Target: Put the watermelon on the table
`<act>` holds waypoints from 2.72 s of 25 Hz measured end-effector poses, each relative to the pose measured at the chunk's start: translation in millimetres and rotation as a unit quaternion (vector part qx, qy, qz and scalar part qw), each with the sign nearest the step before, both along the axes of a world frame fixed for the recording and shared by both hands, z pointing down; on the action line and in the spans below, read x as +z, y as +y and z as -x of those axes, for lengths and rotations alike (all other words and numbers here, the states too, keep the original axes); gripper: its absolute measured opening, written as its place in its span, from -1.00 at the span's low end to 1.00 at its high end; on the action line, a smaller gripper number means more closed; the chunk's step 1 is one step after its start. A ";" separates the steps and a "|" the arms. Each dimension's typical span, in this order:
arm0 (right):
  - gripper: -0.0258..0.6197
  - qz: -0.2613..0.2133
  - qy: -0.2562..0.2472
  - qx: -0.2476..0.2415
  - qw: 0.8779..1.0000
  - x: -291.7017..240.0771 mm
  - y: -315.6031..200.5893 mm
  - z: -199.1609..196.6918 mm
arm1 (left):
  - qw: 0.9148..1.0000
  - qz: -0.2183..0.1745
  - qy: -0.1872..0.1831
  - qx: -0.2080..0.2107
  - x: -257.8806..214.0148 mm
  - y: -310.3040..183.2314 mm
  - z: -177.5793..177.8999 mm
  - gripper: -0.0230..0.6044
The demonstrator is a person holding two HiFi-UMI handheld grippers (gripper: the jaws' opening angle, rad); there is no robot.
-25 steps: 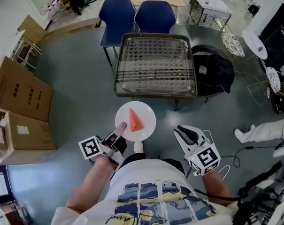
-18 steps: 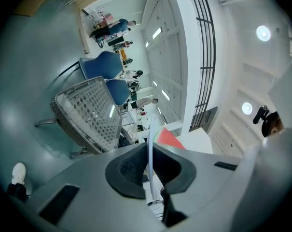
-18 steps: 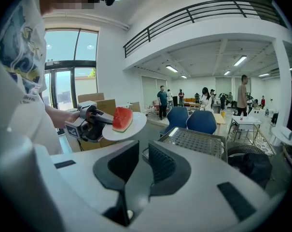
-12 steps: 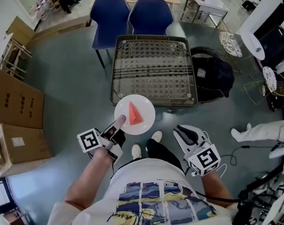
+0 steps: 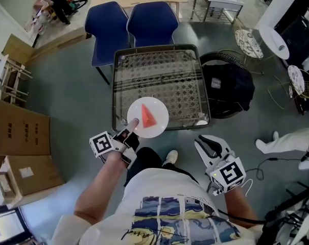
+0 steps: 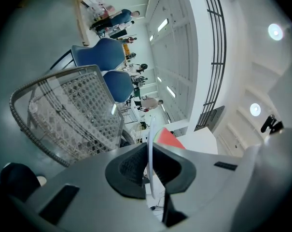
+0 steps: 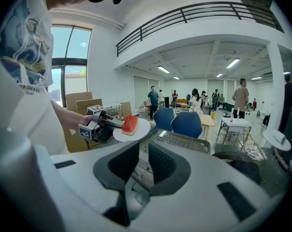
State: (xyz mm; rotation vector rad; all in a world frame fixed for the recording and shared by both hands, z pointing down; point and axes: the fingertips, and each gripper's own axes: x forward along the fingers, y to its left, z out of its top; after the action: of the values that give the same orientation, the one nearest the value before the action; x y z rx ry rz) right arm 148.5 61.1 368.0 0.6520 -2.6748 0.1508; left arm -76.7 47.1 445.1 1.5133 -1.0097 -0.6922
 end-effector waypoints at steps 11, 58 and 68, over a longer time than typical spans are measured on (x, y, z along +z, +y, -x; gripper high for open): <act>-0.72 0.049 0.010 0.118 0.992 16.6 -77.9 -16.3 | 0.999 0.029 -0.019 0.037 68.7 -162.0 29.0 -0.85; -0.72 0.164 0.080 0.240 0.953 53.0 -166.7 26.7 | 0.913 0.173 -0.340 0.143 297.4 -432.8 88.8 -0.62; -0.71 0.169 0.077 0.241 0.953 57.0 -161.7 25.1 | 0.835 0.167 -0.498 0.164 302.4 -432.7 96.7 -0.49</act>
State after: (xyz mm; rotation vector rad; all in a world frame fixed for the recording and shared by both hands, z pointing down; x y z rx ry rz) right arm 123.4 -100.6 425.1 1.1319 -2.2175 0.6428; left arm -173.4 -385.6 747.5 1.6597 -1.4644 0.5992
